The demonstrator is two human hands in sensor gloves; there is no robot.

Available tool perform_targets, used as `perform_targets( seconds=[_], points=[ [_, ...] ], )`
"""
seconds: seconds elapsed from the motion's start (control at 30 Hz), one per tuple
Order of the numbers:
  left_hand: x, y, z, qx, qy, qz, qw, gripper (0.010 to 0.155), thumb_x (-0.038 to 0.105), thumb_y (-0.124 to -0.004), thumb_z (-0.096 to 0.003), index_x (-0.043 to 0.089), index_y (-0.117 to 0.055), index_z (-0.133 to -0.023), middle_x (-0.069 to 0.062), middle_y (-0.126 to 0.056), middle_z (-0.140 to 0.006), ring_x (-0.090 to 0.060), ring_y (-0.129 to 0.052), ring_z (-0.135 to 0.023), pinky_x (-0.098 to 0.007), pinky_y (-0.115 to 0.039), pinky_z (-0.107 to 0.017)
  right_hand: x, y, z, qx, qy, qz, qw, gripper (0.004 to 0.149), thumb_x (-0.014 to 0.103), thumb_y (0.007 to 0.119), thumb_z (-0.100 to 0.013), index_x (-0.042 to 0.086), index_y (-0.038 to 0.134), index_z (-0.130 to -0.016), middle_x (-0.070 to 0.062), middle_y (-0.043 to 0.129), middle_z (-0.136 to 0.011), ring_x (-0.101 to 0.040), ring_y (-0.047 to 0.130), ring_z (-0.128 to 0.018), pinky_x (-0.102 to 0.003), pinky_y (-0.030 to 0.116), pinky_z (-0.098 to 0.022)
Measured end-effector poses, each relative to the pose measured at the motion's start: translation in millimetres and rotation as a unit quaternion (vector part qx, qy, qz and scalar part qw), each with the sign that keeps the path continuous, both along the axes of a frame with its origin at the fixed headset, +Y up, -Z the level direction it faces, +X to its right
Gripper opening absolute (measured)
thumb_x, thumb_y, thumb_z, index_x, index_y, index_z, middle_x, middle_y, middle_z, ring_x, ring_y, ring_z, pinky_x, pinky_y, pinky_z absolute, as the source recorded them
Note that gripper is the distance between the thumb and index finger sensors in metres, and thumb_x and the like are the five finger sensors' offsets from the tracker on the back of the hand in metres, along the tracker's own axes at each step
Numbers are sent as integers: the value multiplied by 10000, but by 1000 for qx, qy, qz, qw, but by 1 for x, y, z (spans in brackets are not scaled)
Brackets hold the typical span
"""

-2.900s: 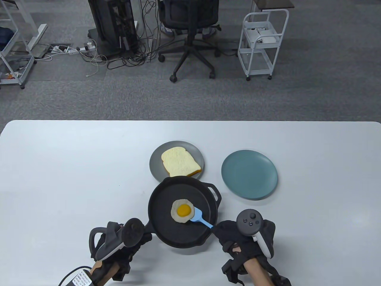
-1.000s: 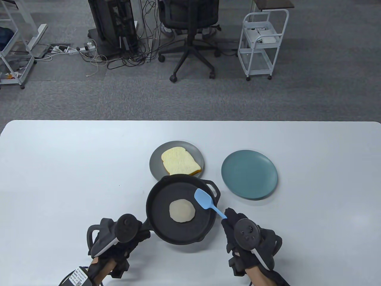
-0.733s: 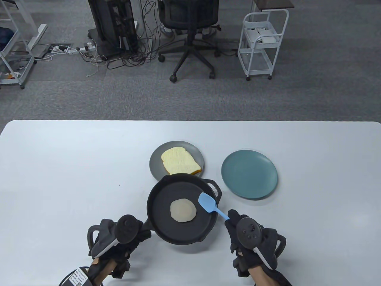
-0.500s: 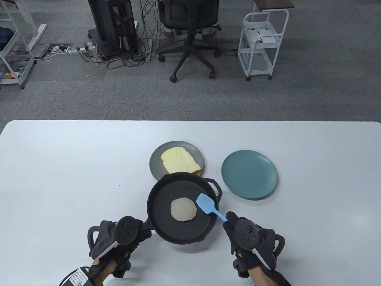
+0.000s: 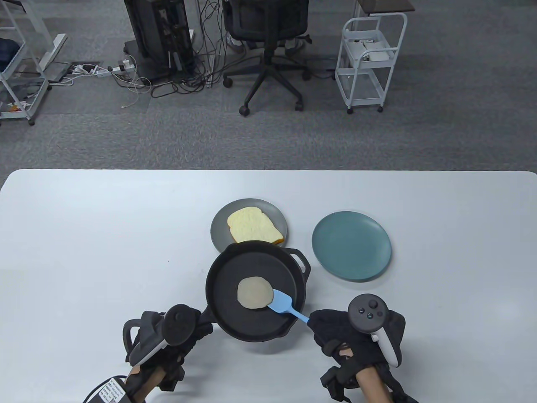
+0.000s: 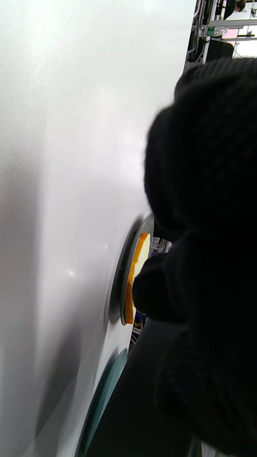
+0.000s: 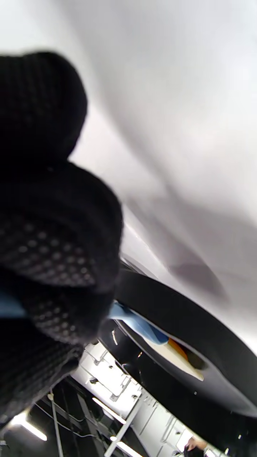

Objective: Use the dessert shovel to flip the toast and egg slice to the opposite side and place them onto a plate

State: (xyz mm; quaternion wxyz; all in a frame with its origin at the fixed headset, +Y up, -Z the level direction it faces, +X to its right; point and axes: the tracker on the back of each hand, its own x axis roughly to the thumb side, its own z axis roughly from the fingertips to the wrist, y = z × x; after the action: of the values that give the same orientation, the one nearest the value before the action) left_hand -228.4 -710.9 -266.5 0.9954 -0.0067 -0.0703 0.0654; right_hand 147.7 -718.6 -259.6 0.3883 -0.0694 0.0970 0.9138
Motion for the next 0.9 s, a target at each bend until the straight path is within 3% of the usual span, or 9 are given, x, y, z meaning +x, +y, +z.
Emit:
perform_targets(
  seconds=[0.27, 0.9],
  points=[
    [19, 1, 11, 31, -29, -52, 998, 495, 625, -838, -301, 275, -1005, -609, 144, -994, -187, -158, -1039, -147, -427, -889, -403, -12, -5, -1, 9, 2, 5, 1000, 483, 475, 892, -410, 159, 968, -767, 72, 1111, -387, -119, 1066, -237, -376, 897, -248],
    [41, 0, 24, 26, -76, -52, 995, 502, 626, -833, -303, 275, -1002, -620, 145, -996, -194, -157, -1042, -155, -427, -888, -409, -28, -13, -4, -13, 12, -65, 998, 480, 454, 879, -417, 169, 954, -796, 56, 1114, -455, -151, 1085, -287, -354, 903, -238]
  ],
)
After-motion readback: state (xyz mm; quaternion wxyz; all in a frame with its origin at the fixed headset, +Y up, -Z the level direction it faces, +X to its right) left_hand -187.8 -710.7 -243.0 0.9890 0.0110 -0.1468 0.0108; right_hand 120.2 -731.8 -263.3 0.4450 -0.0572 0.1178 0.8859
